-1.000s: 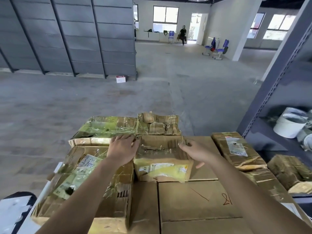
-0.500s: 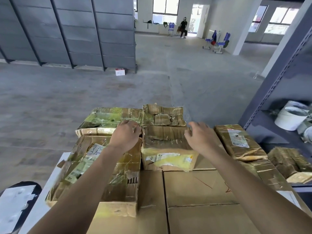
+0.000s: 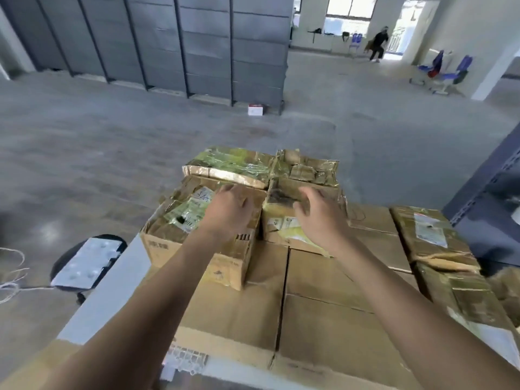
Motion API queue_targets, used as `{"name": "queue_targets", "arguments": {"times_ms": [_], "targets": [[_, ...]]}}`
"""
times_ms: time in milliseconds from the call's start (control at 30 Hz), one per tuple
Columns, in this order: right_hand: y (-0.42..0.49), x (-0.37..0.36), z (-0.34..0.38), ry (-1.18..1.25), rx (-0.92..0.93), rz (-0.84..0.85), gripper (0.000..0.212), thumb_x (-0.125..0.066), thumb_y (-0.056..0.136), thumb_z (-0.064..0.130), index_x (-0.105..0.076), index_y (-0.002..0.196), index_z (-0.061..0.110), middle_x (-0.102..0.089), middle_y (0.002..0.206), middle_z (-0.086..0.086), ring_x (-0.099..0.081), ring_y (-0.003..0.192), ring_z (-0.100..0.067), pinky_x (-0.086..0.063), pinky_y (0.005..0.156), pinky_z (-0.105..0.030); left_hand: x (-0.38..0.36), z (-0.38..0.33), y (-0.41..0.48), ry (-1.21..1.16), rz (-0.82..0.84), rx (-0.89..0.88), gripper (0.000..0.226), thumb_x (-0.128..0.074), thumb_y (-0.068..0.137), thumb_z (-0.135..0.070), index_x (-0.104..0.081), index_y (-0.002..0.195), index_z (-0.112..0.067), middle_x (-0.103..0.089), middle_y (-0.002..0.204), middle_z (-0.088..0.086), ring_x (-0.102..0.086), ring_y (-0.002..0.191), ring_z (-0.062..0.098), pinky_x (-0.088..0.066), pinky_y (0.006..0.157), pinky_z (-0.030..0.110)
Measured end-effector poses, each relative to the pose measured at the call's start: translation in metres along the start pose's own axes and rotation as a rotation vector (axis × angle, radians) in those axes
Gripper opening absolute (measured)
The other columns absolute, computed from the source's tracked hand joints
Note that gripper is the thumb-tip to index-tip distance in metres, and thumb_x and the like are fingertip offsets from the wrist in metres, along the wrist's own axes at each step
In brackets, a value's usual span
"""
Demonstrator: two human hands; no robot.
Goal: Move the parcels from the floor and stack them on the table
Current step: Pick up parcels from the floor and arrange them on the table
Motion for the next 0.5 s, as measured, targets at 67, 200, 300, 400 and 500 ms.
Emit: {"name": "queue_targets", "arguments": {"times_ms": [67, 200, 300, 400, 500], "targets": [[-0.012, -0.009, 0.018, 0.117, 0.083, 0.049, 0.042, -0.048, 0.099, 0.033, -0.046, 0.138, 0.018, -0.055, 0.131, -0.004, -0.059, 0.107, -0.020, -0.046, 0.084, -0.032, 0.012, 0.007, -0.028, -0.027, -0.070, 0.069, 0.030, -0.046, 0.096, -0.022, -0.060, 0.121, -0.014, -0.054, 0.122, 0.009, -0.060, 0.092, 0.025, -0.040, 0.073, 0.024], [-0.049, -0.031, 0.065, 0.353, 0.235, 0.130, 0.039, -0.051, 0.098, 0.030, -0.050, 0.134, 0.017, -0.060, 0.122, -0.002, -0.058, 0.109, -0.016, -0.050, 0.092, -0.036, 0.038, 0.028, -0.101, -0.041, -0.244, 0.192, 0.024, -0.051, 0.093, -0.016, -0.064, 0.113, -0.009, -0.063, 0.117, 0.011, -0.056, 0.108, 0.028, -0.044, 0.087, 0.033], [-0.085, -0.052, 0.109, 0.500, 0.318, 0.217, 0.035, -0.052, 0.098, 0.027, -0.052, 0.131, 0.015, -0.062, 0.118, 0.000, -0.059, 0.101, -0.010, -0.051, 0.088, -0.028, 0.062, 0.053, -0.168, 0.002, -0.363, 0.348, 0.023, -0.054, 0.090, -0.013, -0.065, 0.109, -0.007, -0.065, 0.115, 0.012, -0.057, 0.110, 0.027, -0.041, 0.091, 0.031], [-0.128, -0.077, 0.158, 0.595, 0.422, 0.325, 0.032, -0.053, 0.098, 0.024, -0.055, 0.127, 0.013, -0.063, 0.118, -0.002, -0.058, 0.098, -0.007, -0.045, 0.083, -0.017, 0.090, 0.080, -0.237, 0.033, -0.428, 0.497, 0.026, -0.053, 0.090, -0.015, -0.064, 0.112, -0.008, -0.064, 0.118, 0.011, -0.058, 0.110, 0.024, -0.042, 0.093, 0.029], [-0.180, -0.105, 0.207, 0.635, 0.490, 0.475, 0.032, -0.053, 0.097, 0.023, -0.055, 0.127, 0.012, -0.063, 0.112, -0.003, -0.058, 0.095, -0.011, -0.041, 0.080, -0.015, 0.120, 0.102, -0.306, 0.086, -0.514, 0.586, 0.024, -0.053, 0.090, -0.014, -0.065, 0.109, -0.008, -0.067, 0.112, 0.012, -0.061, 0.103, 0.025, -0.043, 0.085, 0.026]]}}
Point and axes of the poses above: each hand's wrist, its own y-axis towards the middle knuckle, its own x-axis out of the back of the hand, z = x × y, the point moved 6 cm from there along y, towards the middle knuckle
